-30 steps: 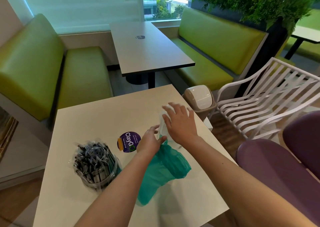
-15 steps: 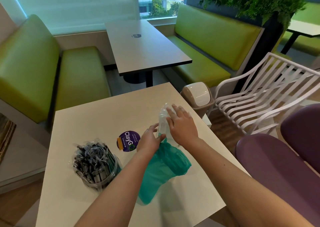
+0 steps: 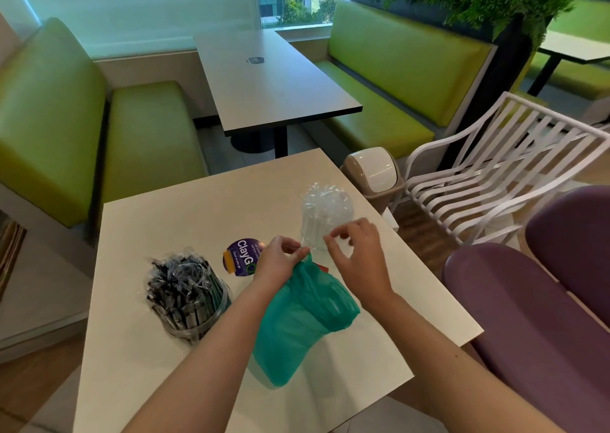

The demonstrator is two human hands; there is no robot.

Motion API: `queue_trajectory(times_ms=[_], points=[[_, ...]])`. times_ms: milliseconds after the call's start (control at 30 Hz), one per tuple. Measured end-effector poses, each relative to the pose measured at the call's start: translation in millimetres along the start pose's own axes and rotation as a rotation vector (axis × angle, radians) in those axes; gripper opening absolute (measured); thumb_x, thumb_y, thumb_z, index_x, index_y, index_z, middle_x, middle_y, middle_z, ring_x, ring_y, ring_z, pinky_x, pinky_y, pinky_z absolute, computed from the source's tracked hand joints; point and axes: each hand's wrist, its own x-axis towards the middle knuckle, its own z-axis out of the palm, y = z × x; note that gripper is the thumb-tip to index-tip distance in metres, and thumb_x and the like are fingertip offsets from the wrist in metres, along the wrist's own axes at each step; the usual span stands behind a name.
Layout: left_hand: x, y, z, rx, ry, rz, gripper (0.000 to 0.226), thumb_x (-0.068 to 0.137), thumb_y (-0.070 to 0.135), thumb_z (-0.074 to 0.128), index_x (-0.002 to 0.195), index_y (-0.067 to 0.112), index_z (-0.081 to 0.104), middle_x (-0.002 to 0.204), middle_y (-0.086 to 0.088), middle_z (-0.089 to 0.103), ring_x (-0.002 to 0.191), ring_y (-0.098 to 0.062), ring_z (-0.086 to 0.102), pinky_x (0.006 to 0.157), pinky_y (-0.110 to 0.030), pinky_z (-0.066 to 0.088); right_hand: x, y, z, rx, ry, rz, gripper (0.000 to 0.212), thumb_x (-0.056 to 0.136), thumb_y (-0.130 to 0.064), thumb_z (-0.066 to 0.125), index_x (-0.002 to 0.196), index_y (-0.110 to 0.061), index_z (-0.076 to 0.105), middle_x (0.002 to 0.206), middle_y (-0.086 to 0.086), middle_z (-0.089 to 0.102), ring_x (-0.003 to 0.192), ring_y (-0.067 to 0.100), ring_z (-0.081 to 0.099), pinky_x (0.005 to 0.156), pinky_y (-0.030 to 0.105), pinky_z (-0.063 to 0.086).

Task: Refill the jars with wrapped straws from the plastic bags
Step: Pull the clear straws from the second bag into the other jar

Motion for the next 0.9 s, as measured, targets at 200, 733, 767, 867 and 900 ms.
queue_trajectory(times_ms=[200, 733, 767, 867, 900], points=[[-11.2, 3.0, -8.8, -0.113, -0.022, 0.100, 0.019, 0.088, 0.030, 0.070, 0.100, 0.018, 0.062, 0.098, 0.003, 0.065, 0.092, -0.010, 0.060, 0.073, -0.015, 0.046, -35.9, 2.0, 15.0, 0.220, -0.303, 0.251, 0.054, 0.066, -0.058, 0.079, 0.102, -0.031, 0.050, 0.103, -0.012, 0.052, 0.097, 0.005, 0.052, 0.088, 0.025, 0.051], [-47.5, -17.6, -12.5, -0.068, -0.270, 0.108, 0.030, 0.088, 0.047, 0.065, 0.110, 0.026, 0.060, 0.103, 0.006, 0.068, 0.095, -0.010, 0.065, 0.080, -0.023, 0.052, -37.6, -10.3, -2.2, 0.776, -0.299, 0.729, 0.022, 0.093, -0.013, 0.046, 0.106, -0.012, 0.064, 0.099, 0.011, 0.070, 0.087, 0.024, 0.066, 0.075, 0.033, 0.055], [-49.1, -19.3, -10.0, -0.024, -0.265, 0.127, 0.023, 0.090, 0.045, 0.064, 0.104, 0.026, 0.061, 0.096, 0.008, 0.067, 0.089, -0.009, 0.064, 0.075, -0.021, 0.051, -36.7, -9.5, -2.7, 0.815, -0.271, 0.761, 0.021, 0.093, -0.015, 0.046, 0.104, -0.011, 0.064, 0.098, 0.012, 0.070, 0.086, 0.025, 0.065, 0.073, 0.033, 0.054], [-52.8, -20.4, -3.3, 0.071, -0.246, 0.186, 0.013, 0.095, 0.035, 0.060, 0.086, 0.027, 0.056, 0.076, 0.015, 0.059, 0.070, -0.003, 0.055, 0.057, -0.011, 0.039, -37.5, -1.9, -4.0, 0.905, -0.340, 0.742, 0.028, 0.088, -0.027, 0.066, 0.111, -0.011, 0.065, 0.104, 0.012, 0.073, 0.094, 0.029, 0.070, 0.086, 0.040, 0.056], [-53.1, -20.9, -1.4, 0.105, -0.245, 0.208, 0.015, 0.095, 0.034, 0.060, 0.084, 0.026, 0.055, 0.075, 0.014, 0.057, 0.069, -0.004, 0.053, 0.056, -0.011, 0.038, -38.6, 0.5, -4.9, 0.869, -0.390, 0.723, 0.033, 0.084, -0.028, 0.072, 0.112, -0.012, 0.065, 0.103, 0.010, 0.074, 0.095, 0.028, 0.071, 0.087, 0.041, 0.056]])
